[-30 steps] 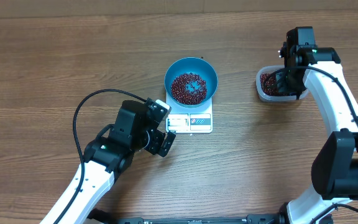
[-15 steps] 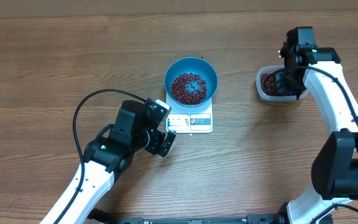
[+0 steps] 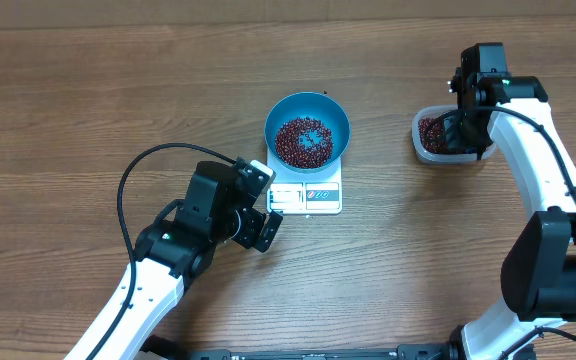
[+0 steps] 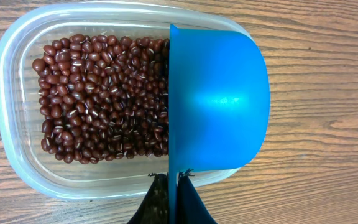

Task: Scoop item into bowl and weigh 150g on scale
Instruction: 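Push the scoop through the beans with the right gripper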

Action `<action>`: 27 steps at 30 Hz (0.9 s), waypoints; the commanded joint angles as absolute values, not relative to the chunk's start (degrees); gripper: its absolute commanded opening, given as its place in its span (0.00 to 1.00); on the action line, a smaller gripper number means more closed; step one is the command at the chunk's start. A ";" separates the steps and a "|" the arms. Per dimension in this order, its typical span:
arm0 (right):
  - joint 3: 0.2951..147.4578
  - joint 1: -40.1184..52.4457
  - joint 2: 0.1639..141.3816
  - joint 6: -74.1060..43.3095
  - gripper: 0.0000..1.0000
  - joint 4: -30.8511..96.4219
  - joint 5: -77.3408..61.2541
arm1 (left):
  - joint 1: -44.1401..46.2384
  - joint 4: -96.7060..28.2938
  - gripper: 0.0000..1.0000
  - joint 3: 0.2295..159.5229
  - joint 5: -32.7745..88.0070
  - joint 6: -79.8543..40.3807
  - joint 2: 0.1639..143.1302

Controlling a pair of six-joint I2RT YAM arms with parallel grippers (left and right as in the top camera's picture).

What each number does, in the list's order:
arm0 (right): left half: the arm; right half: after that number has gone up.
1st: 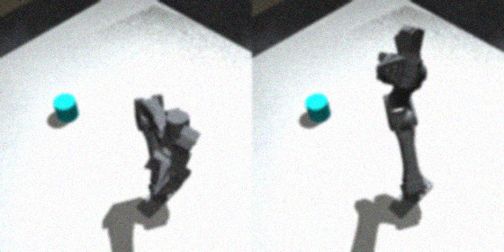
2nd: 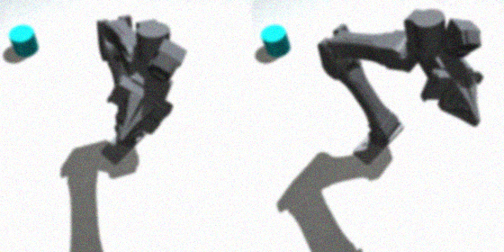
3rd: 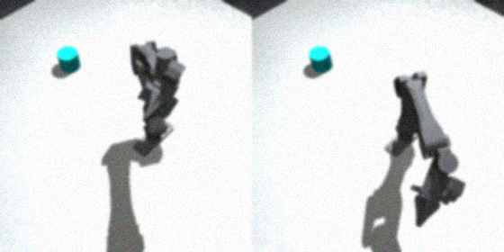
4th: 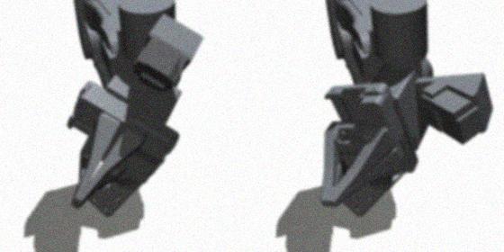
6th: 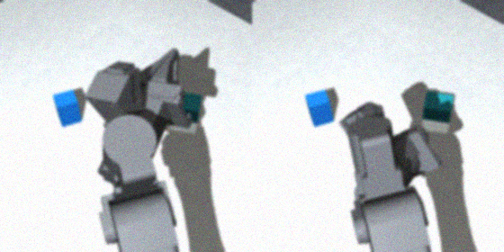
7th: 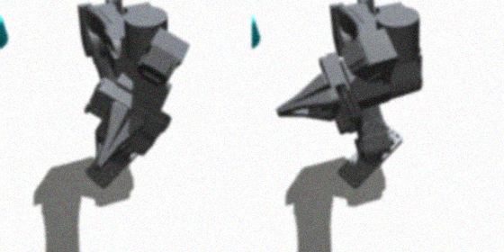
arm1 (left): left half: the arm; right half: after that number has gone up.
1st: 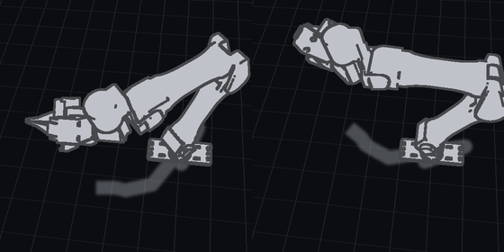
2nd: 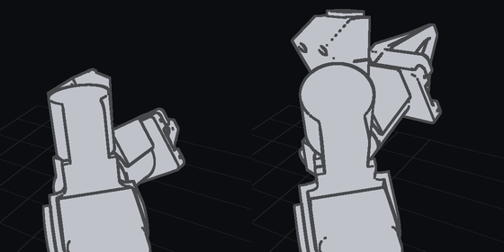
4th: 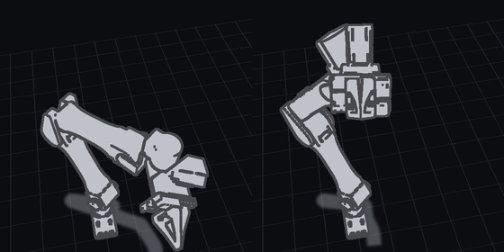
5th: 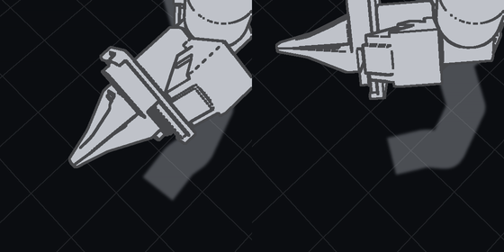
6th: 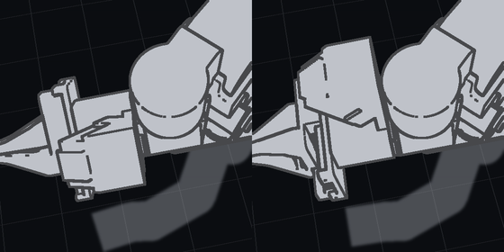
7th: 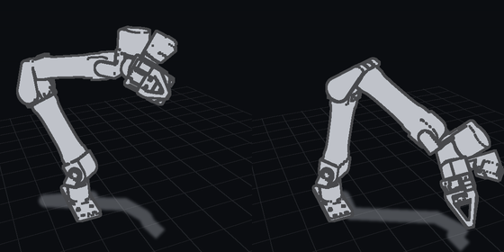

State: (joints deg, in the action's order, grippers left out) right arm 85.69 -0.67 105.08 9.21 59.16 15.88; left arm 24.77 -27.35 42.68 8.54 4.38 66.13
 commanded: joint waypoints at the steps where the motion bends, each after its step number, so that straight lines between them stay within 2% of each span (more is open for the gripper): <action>1: 85.45 -0.78 105.80 9.28 0.04 58.63 16.47 | 25.06 -27.14 0.99 42.50 8.40 3.40 65.91; 27: 85.45 -0.67 106.32 9.06 0.04 60.20 12.34 | 25.06 -27.14 0.99 42.50 8.40 3.38 65.91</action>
